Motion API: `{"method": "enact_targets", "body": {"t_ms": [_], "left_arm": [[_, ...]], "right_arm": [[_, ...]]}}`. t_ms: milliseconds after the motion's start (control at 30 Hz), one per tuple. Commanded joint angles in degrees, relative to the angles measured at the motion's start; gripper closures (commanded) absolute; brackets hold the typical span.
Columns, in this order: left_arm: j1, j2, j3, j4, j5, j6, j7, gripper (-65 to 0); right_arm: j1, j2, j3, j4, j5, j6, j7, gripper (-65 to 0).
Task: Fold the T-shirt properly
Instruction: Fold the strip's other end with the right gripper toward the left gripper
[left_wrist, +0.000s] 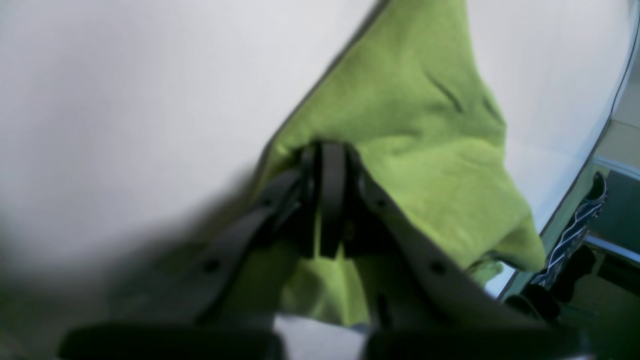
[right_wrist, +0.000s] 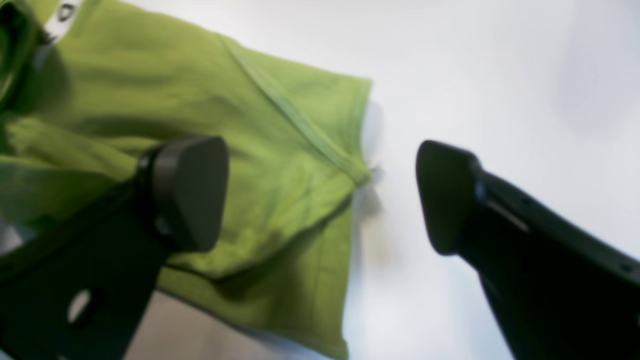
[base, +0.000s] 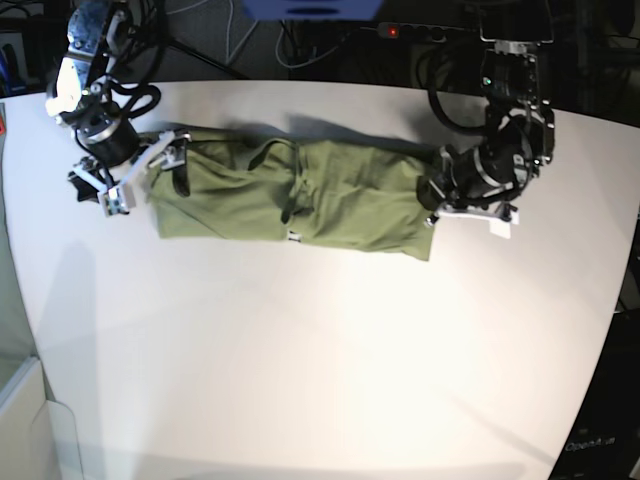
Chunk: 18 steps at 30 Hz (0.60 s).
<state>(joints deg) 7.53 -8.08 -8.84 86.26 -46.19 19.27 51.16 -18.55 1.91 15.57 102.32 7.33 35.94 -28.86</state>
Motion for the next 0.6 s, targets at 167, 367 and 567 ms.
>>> {"method": "enact_targets", "body": {"t_ms": [167,367,567], "left_arm": [[2.2,-0.3,-0.1,-0.4,3.4,2.4,1.9,-1.6],[2.6,-0.3,-0.1,-0.5,3.5,2.4,1.9,-1.6],[2.4,-0.3,-0.2,-1.0,4.0,2.5,2.1,-1.6]], "right_arm": [[1.3,-0.2,0.1,-1.6,0.9,0.0,0.1,-61.8],[1.4,-0.2,0.1,-6.6,0.9,0.0,0.4,-61.2],[2.0,-0.2,0.1,-7.8,0.9,0.0,0.4,-57.9]]}}
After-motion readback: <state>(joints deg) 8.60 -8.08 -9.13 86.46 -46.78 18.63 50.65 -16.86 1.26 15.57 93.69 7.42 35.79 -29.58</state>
